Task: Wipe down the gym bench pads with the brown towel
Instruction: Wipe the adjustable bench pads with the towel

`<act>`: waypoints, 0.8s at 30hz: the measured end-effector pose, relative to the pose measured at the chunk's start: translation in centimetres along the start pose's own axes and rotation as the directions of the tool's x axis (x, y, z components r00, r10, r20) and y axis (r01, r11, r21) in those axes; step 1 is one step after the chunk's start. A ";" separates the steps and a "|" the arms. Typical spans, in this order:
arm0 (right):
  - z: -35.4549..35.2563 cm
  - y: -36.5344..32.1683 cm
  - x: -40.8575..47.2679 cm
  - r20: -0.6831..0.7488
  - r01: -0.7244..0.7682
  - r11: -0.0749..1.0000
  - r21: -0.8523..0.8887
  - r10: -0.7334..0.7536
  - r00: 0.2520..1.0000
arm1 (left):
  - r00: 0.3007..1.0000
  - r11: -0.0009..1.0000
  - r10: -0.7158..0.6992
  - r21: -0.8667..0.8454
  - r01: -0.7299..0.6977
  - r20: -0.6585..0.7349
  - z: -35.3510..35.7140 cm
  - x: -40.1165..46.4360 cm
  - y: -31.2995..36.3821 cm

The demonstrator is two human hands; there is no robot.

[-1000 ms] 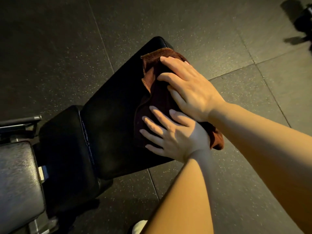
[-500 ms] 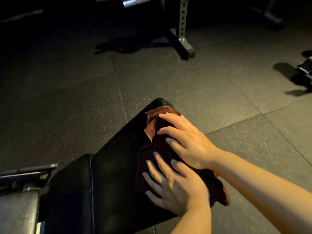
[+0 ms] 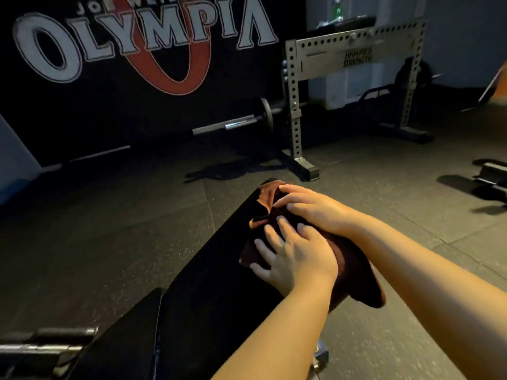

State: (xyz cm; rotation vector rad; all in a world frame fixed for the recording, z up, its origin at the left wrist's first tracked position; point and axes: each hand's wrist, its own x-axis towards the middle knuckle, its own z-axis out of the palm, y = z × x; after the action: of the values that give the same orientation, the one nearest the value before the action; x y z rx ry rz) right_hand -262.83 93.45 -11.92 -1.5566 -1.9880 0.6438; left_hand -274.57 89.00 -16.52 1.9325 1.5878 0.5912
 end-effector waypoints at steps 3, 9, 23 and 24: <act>0.3 -0.6 -3.4 -0.070 -0.019 1.000 -0.020 0.018 0.997 | 0.998 0.993 0.019 0.116 -0.013 -0.053 0.2 -2.1 0.1; 4.8 -0.2 -10.1 -0.415 -0.013 0.971 -0.240 -0.090 0.905 | 0.961 0.951 0.272 0.168 -0.260 -0.050 0.0 -6.1 -4.3; 10.7 1.6 -12.9 -0.312 0.093 0.539 -0.837 -0.610 0.728 | 0.841 0.777 0.542 0.389 -0.495 -0.012 -1.1 -7.3 -15.4; 9.5 2.0 -12.0 -0.295 0.104 0.516 -0.850 -0.630 0.718 | 0.843 0.782 0.538 0.378 -0.496 -0.007 -1.2 -7.0 -15.3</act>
State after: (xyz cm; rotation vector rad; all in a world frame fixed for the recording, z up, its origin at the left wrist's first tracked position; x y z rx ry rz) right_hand -265.30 81.76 -21.71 -1.3501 -2.0675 -0.9859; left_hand -287.93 84.39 -25.70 2.7040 1.2791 0.6673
